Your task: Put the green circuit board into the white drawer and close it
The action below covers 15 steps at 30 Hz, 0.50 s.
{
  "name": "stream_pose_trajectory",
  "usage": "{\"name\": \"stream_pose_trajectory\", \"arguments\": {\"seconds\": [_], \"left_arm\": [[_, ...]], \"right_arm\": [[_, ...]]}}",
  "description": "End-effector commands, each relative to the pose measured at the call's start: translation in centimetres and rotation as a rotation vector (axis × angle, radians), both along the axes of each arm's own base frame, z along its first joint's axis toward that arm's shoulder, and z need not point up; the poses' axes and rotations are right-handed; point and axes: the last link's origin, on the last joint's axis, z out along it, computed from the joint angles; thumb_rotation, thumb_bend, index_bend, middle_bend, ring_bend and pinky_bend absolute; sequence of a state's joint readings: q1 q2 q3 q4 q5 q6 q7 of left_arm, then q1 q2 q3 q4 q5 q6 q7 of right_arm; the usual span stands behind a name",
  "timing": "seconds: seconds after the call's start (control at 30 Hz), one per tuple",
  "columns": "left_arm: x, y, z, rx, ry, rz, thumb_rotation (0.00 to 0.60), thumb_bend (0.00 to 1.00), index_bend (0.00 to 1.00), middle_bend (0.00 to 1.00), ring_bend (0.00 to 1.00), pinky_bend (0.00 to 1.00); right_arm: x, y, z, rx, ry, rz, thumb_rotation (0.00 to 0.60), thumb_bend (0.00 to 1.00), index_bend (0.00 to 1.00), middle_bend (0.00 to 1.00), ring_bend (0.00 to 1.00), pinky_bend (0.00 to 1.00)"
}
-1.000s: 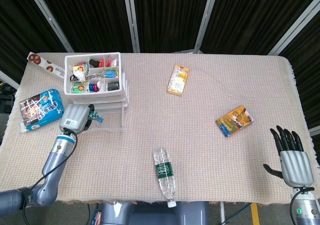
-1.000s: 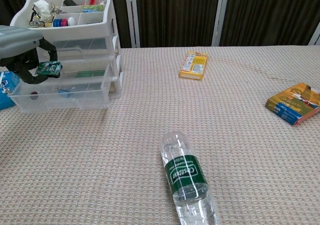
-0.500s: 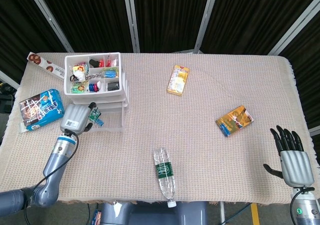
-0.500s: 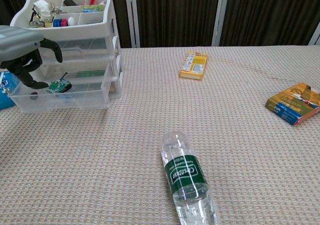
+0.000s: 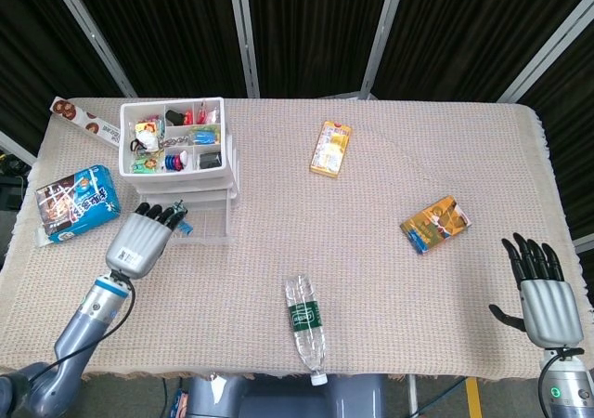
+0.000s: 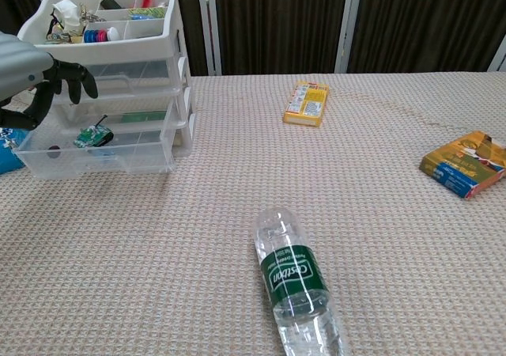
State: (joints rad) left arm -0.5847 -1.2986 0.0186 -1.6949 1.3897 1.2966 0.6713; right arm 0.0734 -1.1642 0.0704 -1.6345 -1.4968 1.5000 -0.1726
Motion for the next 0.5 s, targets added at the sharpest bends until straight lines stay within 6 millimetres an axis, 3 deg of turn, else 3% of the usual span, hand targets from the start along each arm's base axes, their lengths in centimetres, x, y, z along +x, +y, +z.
{"name": "stream_pose_trajectory", "arguments": {"seconds": [0.03, 0.1, 0.23, 0.5], "left_arm": [[-3.6, -4.1, 0.4, -0.060, 0.130, -0.184, 0.600, 1.00, 0.27, 0.12, 0.05, 0.11], [-4.4, -4.4, 0.2, -0.082, 0.183, -0.212, 0.600, 1.00, 0.24, 0.07, 0.00, 0.10], [-5.4, -4.8, -0.2, -0.130, 0.323, -0.297, 0.600, 1.00, 0.20, 0.02, 0.00, 0.09], [-6.5, -4.9, -0.7, -0.204, 0.503, -0.397, 0.600, 1.00, 0.19, 0.00, 0.00, 0.07]], "right_arm": [[0.0, 0.0, 0.0, -0.002, 0.002, -0.001, 0.600, 0.00, 0.05, 0.00, 0.00, 0.00], [0.0, 0.0, 0.0, -0.004, 0.003, -0.002, 0.600, 0.00, 0.05, 0.00, 0.00, 0.00], [0.0, 0.0, 0.0, -0.005, 0.003, -0.004, 0.600, 0.00, 0.05, 0.00, 0.00, 0.00], [0.0, 0.0, 0.0, -0.005, 0.001, -0.004, 0.600, 0.00, 0.05, 0.00, 0.00, 0.00]]}}
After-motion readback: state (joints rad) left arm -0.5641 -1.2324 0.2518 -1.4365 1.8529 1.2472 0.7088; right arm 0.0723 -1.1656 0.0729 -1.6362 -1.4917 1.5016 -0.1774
